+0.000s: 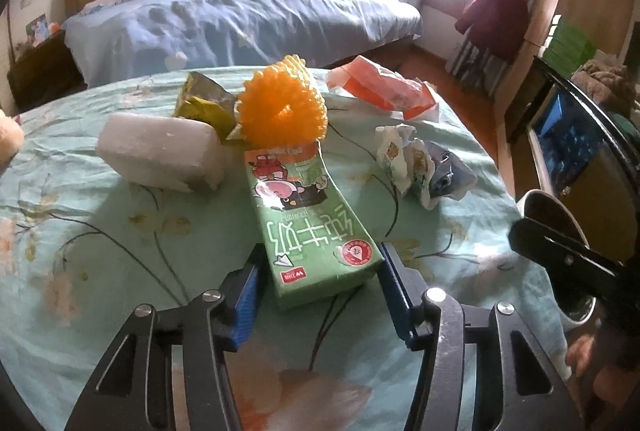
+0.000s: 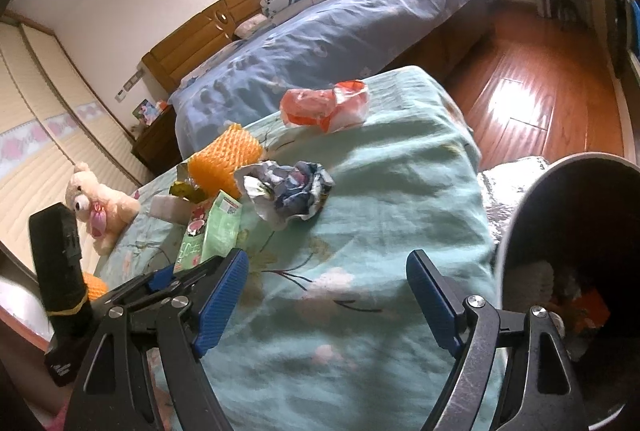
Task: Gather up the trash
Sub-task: 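Move both open tools back over the bed toward the remaining trash, then grasp the green milk carton with the left tool while the right tool grasps the crumpled wrapper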
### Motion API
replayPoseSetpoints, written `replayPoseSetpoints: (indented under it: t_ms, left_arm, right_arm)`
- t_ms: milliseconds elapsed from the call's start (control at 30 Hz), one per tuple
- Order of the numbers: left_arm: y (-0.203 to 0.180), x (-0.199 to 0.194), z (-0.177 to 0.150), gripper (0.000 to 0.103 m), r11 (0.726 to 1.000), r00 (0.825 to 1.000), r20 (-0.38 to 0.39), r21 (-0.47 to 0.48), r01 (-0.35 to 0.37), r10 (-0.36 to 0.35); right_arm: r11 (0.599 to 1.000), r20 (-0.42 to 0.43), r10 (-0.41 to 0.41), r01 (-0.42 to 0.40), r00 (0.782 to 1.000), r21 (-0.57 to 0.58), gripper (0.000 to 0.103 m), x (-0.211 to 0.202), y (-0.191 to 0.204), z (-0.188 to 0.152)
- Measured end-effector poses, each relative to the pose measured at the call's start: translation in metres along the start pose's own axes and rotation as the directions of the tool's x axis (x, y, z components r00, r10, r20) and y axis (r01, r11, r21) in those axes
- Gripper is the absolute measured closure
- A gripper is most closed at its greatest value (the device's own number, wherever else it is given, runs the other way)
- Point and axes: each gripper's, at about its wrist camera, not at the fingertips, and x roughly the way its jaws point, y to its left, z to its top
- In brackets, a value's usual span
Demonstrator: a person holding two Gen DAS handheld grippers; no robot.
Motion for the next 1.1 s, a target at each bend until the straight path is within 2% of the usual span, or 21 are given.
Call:
replayPoseSetpoints:
  t_ms: [333, 467, 667, 733, 767, 833, 933, 967, 1000, 1067, 1100]
  left_arm:
    - [0.031, -0.037, -0.026, 0.05, 0.999, 0.999, 0.002, 0.004, 0.039, -0.039]
    - [0.045, -0.047, -0.034, 0.05, 0.999, 1.0, 0.005, 0.018, 0.031, -0.031]
    - [0.059, -0.056, -0.038, 0.048, 0.999, 1.0, -0.006, -0.031, 0.013, -0.013]
    - [0.058, -0.059, -0.038, 0.038, 0.999, 1.0, -0.001, -0.046, 0.004, -0.004]
    - [0.058, -0.06, -0.038, 0.036, 0.999, 1.0, 0.005, -0.053, 0.0, 0.001]
    - [0.054, -0.06, -0.038, 0.033, 0.998, 1.0, 0.005, -0.066, -0.011, 0.011]
    - [0.051, -0.056, -0.036, 0.032, 0.997, 1.0, -0.005, -0.08, -0.025, 0.024]
    - [0.049, -0.055, -0.036, 0.032, 0.996, 0.999, -0.003, -0.079, -0.037, 0.037]
    - [0.047, -0.054, -0.035, 0.032, 0.996, 0.999, -0.001, -0.078, -0.045, 0.046]
    - [0.045, -0.051, -0.034, 0.034, 0.995, 0.998, -0.004, -0.075, -0.062, 0.061]
    - [0.045, -0.049, -0.034, 0.038, 0.995, 0.998, -0.007, -0.075, -0.069, 0.069]
  right_arm:
    - [0.996, -0.031, 0.012, -0.014, 0.999, -0.088, 0.02, 0.032, 0.03, 0.003]
    - [0.993, -0.038, -0.006, 0.002, 0.999, -0.115, 0.02, 0.043, 0.04, 0.006]
    - [0.989, -0.035, -0.055, 0.049, 0.998, -0.14, 0.02, 0.057, 0.046, 0.015]
    - [0.987, -0.033, -0.071, 0.066, 0.997, -0.145, 0.021, 0.061, 0.046, 0.018]
    - [0.985, -0.032, -0.086, 0.08, 0.996, -0.151, 0.021, 0.064, 0.047, 0.02]
    - [0.984, -0.033, -0.103, 0.097, 0.994, -0.151, 0.027, 0.068, 0.046, 0.022]
    - [0.983, -0.027, -0.12, 0.115, 0.992, -0.142, 0.049, 0.069, 0.043, 0.023]
    - [0.983, -0.029, -0.121, 0.116, 0.992, -0.142, 0.063, 0.069, 0.043, 0.023]
    - [0.983, -0.03, -0.123, 0.117, 0.992, -0.141, 0.072, 0.068, 0.043, 0.022]
    - [0.983, -0.035, -0.121, 0.115, 0.992, -0.141, 0.081, 0.066, 0.043, 0.02]
    - [0.984, -0.034, -0.116, 0.11, 0.993, -0.143, 0.081, 0.063, 0.043, 0.018]
